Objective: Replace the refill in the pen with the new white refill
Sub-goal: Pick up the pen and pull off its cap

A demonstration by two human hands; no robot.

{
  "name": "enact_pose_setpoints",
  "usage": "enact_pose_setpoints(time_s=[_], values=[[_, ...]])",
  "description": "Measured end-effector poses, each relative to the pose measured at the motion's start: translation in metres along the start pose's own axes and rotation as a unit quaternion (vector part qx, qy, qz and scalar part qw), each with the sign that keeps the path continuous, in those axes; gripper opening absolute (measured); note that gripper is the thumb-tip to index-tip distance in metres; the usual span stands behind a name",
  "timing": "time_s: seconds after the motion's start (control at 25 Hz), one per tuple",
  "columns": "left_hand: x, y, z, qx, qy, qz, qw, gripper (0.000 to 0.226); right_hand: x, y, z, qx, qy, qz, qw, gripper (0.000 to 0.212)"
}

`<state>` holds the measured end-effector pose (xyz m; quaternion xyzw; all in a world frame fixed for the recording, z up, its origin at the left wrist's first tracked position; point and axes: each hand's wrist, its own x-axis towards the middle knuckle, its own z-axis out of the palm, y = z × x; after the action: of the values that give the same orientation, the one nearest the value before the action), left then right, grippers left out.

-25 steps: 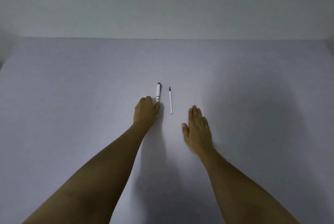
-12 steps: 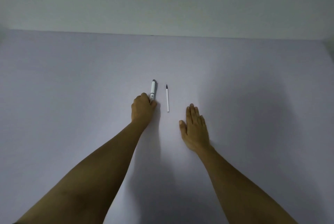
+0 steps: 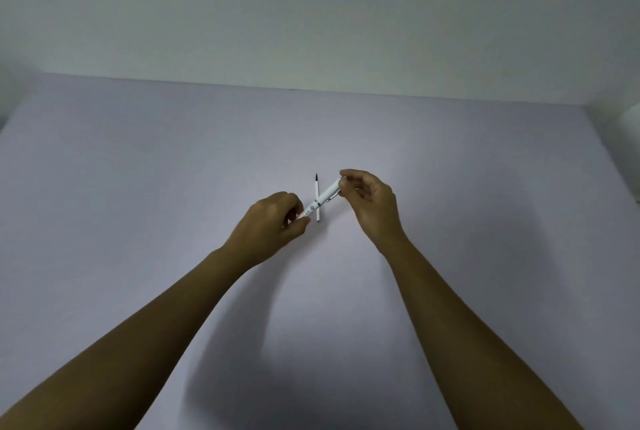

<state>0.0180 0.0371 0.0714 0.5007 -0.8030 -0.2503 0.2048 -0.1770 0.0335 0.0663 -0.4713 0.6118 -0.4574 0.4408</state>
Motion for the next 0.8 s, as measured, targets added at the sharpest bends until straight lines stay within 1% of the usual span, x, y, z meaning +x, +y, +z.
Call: enact_pose_setpoints(time_s=[0.08, 0.2, 0.28, 0.36, 0.44, 0.56, 0.6, 0.68, 0.8], values=[[-0.002, 0.005, -0.003, -0.019, 0.006, -0.004, 1.0, 0.013, -0.006, -0.002, -0.003, 0.055, 0.014, 0.016, 0.998, 0.008], [-0.004, 0.013, -0.003, -0.087, 0.005, -0.051, 0.995, 0.017, -0.013, -0.005, -0.006, 0.091, 0.024, 0.029, 0.995, 0.01], [-0.007, 0.021, 0.001, -0.094, 0.017, -0.055, 0.994, 0.02, -0.017, -0.008, -0.006, 0.105, 0.025, 0.031, 0.994, 0.01], [-0.01, 0.027, 0.009, -0.072, 0.039, -0.031, 0.996, 0.016, -0.022, -0.012, -0.006, 0.125, 0.024, 0.033, 0.991, 0.01], [-0.013, 0.032, 0.014, -0.048, 0.055, -0.03, 0.997, 0.017, -0.025, -0.015, -0.008, 0.136, 0.025, 0.033, 0.99, 0.009], [-0.016, 0.036, 0.013, 0.054, 0.113, -0.03, 0.992, 0.023, -0.028, -0.019, -0.01, 0.136, 0.015, 0.03, 0.99, 0.009], [-0.016, 0.037, 0.011, 0.074, 0.131, -0.024, 0.988, 0.026, -0.03, -0.019, -0.01, 0.136, 0.014, 0.031, 0.99, 0.009], [-0.016, 0.038, 0.007, 0.077, 0.147, -0.018, 0.986, 0.032, -0.032, -0.019, -0.01, 0.135, 0.013, 0.035, 0.99, 0.009], [-0.019, 0.036, 0.007, 0.082, 0.161, -0.016, 0.983, 0.033, -0.035, -0.016, -0.009, 0.13, 0.009, 0.039, 0.991, 0.009]])
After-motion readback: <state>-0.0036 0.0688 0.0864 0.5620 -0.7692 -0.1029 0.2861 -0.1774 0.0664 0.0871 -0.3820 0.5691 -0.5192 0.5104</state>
